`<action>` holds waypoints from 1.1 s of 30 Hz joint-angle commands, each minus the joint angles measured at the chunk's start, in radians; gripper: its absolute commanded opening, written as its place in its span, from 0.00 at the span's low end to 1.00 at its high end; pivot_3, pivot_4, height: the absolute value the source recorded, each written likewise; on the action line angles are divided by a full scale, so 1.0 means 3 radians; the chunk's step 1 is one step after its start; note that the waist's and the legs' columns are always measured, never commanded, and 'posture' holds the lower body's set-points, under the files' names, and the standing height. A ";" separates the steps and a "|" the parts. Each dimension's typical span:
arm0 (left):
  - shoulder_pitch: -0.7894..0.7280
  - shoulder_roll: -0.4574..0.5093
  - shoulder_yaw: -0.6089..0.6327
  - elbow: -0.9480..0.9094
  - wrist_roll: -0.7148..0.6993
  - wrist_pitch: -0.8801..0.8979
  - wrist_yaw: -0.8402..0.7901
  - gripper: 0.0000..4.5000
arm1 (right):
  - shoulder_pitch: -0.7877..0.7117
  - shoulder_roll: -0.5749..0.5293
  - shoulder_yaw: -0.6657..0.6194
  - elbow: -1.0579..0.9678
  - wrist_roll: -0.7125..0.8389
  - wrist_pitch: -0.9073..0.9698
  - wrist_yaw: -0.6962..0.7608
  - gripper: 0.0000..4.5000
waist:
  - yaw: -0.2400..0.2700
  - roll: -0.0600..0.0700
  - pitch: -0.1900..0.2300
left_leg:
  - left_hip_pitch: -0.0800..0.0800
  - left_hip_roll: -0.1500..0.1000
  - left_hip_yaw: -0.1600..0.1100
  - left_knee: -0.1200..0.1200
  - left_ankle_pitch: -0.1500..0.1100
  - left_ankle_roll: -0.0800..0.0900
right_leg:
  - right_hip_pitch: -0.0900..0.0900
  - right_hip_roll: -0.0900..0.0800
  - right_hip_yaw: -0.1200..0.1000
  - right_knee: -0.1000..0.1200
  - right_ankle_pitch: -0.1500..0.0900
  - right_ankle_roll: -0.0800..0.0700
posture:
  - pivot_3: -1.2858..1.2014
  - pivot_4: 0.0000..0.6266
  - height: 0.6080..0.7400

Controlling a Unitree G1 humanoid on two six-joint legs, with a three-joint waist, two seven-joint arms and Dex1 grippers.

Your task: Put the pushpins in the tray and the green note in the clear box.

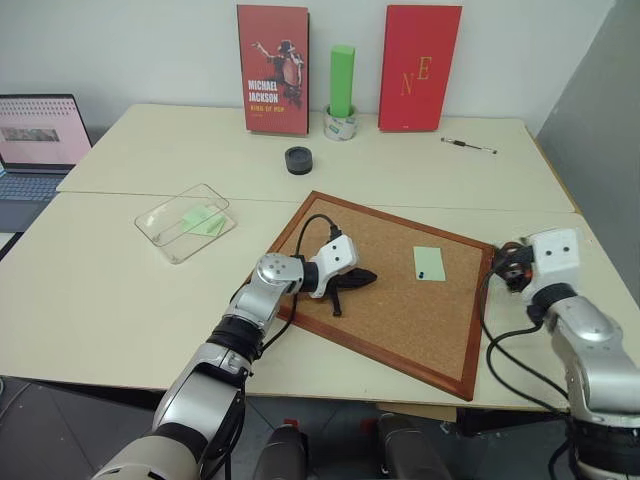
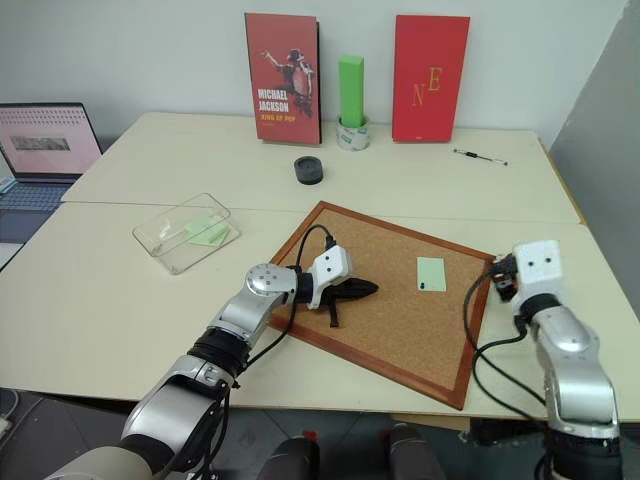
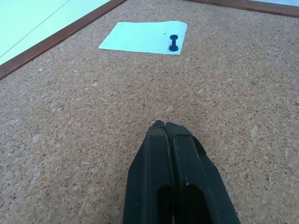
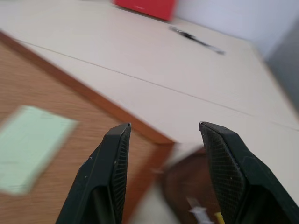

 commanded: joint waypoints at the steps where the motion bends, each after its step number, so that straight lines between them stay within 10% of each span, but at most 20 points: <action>1: 0.0012 -0.0021 -0.0069 0.0075 0.0074 0.0019 -0.0009 0.00 | 0.0168 0.0133 0.0299 -0.0284 0.0155 0.0015 0.0128 0.55 | 0.0000 0.0000 0.0000 | 0.0000 0.0000 0.0000 0.0001 0.0000 0.0000 | 0.0000 0.0000 0.0000 0.0000 0.0000 0.0000 | 0.52 0.24 1.00; 18: 0.0016 -0.0017 -0.0061 0.0066 0.0070 0.0031 0.0003 0.00 | -0.0212 0.0324 0.0666 0.0464 -0.0118 -0.0257 -0.0009 0.55 | 0.0003 0.0000 0.0000 | 0.0000 0.0001 0.0000 0.0001 0.0000 0.0000 | 0.0000 0.0000 0.0000 -0.0001 -0.0001 -0.0001 | 0.52 0.24 1.00; 33: 0.0035 -0.0001 -0.0062 0.0034 0.0067 0.0045 0.0003 0.00 | -0.0229 0.0374 0.0623 0.0582 -0.0107 -0.0356 -0.0039 0.00 | 0.0002 0.0000 0.0000 | 0.0001 0.0001 0.0000 0.0002 0.0000 0.0000 | 0.0000 0.0001 0.0000 -0.0001 -0.0001 -0.0001 | 0.52 0.24 1.00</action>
